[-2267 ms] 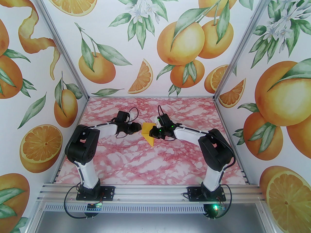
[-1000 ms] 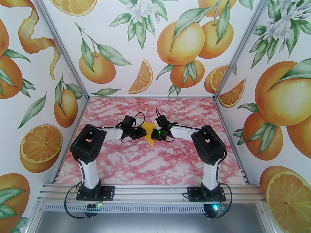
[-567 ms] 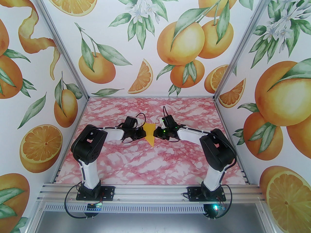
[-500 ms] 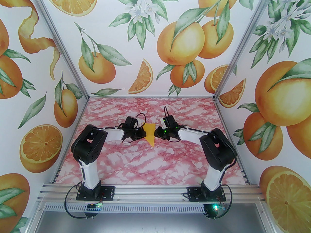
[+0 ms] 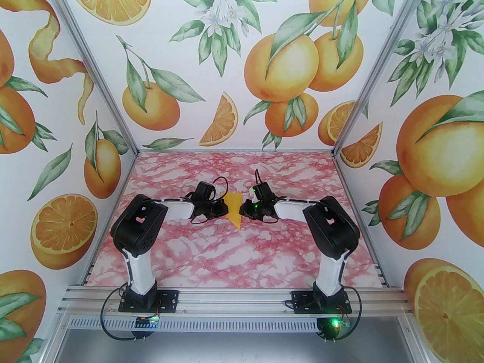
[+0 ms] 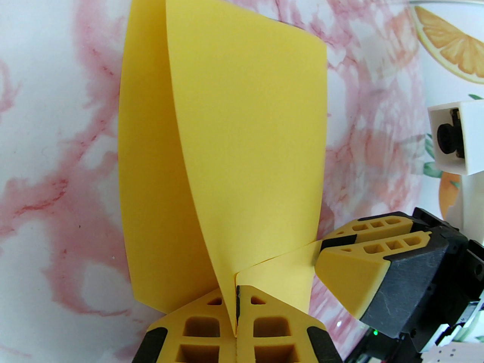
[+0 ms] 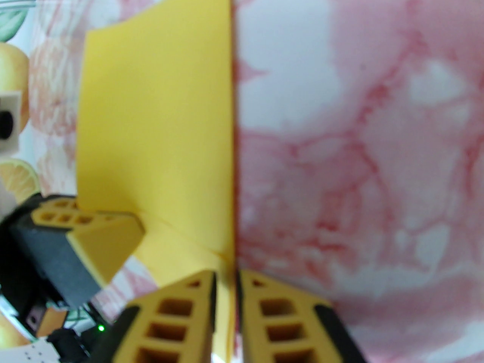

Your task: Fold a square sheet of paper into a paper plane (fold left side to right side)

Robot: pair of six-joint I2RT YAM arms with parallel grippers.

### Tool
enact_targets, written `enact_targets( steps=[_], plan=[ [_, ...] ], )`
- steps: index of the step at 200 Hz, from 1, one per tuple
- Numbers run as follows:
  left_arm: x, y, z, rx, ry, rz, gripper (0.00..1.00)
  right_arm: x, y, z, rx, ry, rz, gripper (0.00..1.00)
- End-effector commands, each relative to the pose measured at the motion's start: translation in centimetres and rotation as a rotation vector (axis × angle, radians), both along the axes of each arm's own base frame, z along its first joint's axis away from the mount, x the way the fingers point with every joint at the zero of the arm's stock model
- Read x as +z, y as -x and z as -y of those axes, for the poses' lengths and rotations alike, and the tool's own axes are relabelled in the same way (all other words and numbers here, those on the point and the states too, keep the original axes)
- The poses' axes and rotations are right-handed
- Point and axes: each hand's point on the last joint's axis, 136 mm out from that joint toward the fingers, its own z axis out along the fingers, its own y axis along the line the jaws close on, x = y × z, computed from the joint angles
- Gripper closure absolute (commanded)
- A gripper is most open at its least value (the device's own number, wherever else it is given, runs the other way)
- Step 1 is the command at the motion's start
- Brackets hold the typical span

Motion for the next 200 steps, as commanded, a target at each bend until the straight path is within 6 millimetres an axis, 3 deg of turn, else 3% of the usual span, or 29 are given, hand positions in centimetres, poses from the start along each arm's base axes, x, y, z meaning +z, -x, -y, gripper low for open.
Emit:
enact_targets(
  steps=[1,47,59,78,90,156,200],
  plan=[
    [1.5,-0.5,0.4,-0.012,0.011,0.042,0.96,-0.2,-0.5,-0.7,0.016,-0.012,0.002,0.85],
    [2.1,-0.5,0.6,-0.015,0.018,0.051,0.94,-0.5,-0.4,-1.0,0.033,0.009,0.002,0.92],
    [2.5,-0.5,0.5,-0.018,0.015,0.055,0.89,-0.7,-0.3,-1.0,0.033,0.016,-0.001,0.96],
    [3.1,-0.5,0.2,-0.024,-0.009,0.069,0.72,-1.0,-0.2,-0.8,0.034,0.027,-0.008,0.97],
    [3.4,-0.6,-0.2,-0.021,-0.033,0.078,0.70,-1.1,-0.1,-0.7,0.034,0.035,-0.010,0.97],
    [4.4,-1.2,-1.1,-0.015,-0.070,0.114,0.71,-1.1,0.0,-0.7,0.041,0.043,-0.011,0.97],
    [4.8,-1.9,-0.3,-0.042,-0.082,0.132,0.79,-1.2,0.3,-0.9,0.048,0.047,-0.013,0.97]
  ],
)
